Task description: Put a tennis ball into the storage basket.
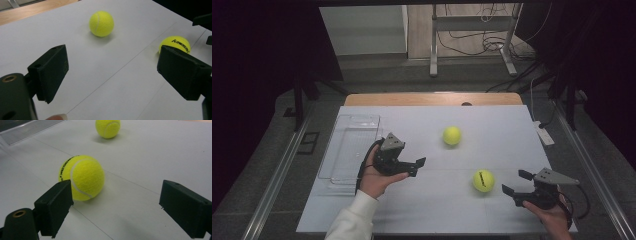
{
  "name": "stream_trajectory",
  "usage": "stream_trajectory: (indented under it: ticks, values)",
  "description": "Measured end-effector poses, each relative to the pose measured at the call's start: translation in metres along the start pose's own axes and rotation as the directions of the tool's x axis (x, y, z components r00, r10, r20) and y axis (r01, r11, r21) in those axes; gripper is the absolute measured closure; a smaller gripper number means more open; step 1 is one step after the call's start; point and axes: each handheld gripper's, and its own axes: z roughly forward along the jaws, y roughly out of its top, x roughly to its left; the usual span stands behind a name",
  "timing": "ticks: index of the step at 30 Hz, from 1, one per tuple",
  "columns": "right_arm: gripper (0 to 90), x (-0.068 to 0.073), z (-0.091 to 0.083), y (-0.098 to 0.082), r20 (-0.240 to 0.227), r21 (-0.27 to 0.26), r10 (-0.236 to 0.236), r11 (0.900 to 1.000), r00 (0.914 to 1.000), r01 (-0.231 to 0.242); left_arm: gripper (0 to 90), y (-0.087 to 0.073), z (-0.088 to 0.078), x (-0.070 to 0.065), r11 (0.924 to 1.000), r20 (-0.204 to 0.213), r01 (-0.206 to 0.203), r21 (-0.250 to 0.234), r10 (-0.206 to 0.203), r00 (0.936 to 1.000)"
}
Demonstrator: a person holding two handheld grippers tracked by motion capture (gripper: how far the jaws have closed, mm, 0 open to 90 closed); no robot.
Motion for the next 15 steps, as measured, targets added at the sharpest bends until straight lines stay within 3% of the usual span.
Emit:
stream_trajectory:
  ticks: [15]
  values:
    - [11.7,-0.001,0.0,0.0,-0.001,0.0,0.002,1.0,1.0,-0.002,11.3,0.012,0.013,-0.004,0.9997,0.011,-0.019,0.018,0.019,0.9998]
